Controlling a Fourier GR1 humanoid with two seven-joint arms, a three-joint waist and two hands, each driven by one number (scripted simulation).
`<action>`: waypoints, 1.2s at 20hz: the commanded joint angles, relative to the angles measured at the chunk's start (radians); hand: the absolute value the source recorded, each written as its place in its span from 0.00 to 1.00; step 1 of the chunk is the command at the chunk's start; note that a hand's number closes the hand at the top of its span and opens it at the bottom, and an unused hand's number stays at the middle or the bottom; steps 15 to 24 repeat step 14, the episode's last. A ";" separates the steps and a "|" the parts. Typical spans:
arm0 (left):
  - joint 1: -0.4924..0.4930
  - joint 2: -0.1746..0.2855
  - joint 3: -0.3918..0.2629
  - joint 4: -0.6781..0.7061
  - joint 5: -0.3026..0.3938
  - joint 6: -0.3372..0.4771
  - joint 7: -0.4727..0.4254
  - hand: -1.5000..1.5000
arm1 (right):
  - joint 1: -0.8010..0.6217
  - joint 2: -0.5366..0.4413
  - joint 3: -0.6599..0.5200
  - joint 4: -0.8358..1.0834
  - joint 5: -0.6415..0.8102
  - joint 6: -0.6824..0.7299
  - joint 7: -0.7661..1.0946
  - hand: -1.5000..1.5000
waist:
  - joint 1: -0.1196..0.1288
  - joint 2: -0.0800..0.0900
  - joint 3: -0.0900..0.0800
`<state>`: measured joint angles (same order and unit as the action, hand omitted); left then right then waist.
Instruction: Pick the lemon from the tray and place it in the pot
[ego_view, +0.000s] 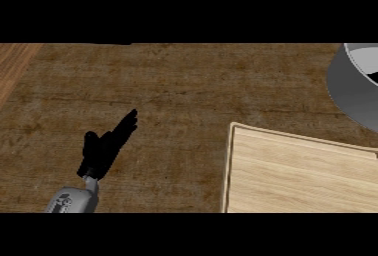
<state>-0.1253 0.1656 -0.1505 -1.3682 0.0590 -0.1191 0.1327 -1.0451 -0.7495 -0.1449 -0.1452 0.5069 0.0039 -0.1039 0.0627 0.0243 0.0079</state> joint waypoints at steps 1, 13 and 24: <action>-0.010 -0.008 0.010 0.007 0.003 0.011 0.008 0.50 | -0.010 -0.001 -0.164 -0.020 -0.156 -0.105 -0.061 0.00 | -0.021 -0.002 -0.001; 0.006 0.017 0.016 -0.043 0.015 -0.018 0.042 0.50 | 0.087 -0.194 -0.425 -0.017 -0.384 -0.148 -0.204 0.00 | -0.009 0.001 0.000; 0.016 0.006 0.026 -0.015 0.024 -0.015 0.022 0.50 | 0.123 -0.206 -0.437 -0.016 -0.396 -0.116 -0.241 0.00 | -0.020 -0.001 -0.001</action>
